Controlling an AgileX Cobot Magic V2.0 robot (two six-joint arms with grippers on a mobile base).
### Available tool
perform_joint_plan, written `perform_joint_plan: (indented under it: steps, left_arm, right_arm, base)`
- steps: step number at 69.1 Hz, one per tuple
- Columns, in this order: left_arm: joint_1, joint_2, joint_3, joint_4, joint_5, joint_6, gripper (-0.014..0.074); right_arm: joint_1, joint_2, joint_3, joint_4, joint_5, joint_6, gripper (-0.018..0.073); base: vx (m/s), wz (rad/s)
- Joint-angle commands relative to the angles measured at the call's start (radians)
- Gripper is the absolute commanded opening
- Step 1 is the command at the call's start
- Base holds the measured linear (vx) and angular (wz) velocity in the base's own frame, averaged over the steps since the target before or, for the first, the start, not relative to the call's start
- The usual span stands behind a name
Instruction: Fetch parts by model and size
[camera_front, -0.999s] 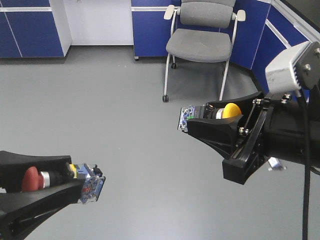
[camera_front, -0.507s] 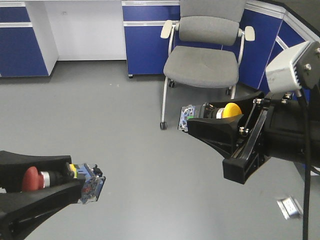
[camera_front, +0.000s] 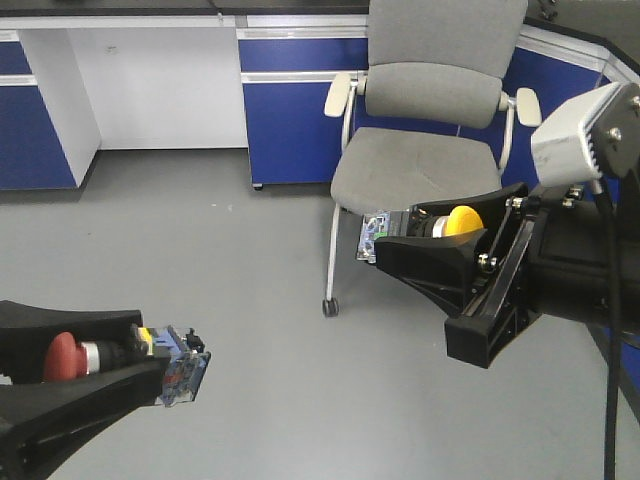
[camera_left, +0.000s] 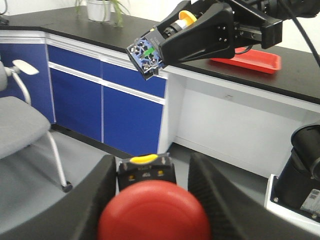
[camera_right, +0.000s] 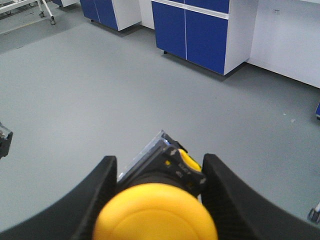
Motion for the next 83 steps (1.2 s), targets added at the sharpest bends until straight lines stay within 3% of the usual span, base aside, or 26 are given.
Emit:
perform_joint_plan:
  steps: [1,41,83]
  left_arm:
    - [0.001,0.004,-0.037,-0.072,0.000,0.002,-0.0006]
    - [0.001,0.003,-0.037,-0.072,0.001,0.002,-0.0006]
    - [0.001,0.003,-0.037,-0.072,0.001,0.002,-0.0006]
  right_arm:
    - [-0.003,-0.011,-0.027,0.035,-0.030,-0.009,-0.0005]
    - [-0.003,-0.011,-0.027,0.035,-0.030,-0.009,-0.0005]
    - [-0.003,-0.011,-0.027,0.035,-0.029,-0.009,-0.0005]
  base:
    - [0.46,0.02]
    - [0.36,-0.11]
    - [0.19,-0.63]
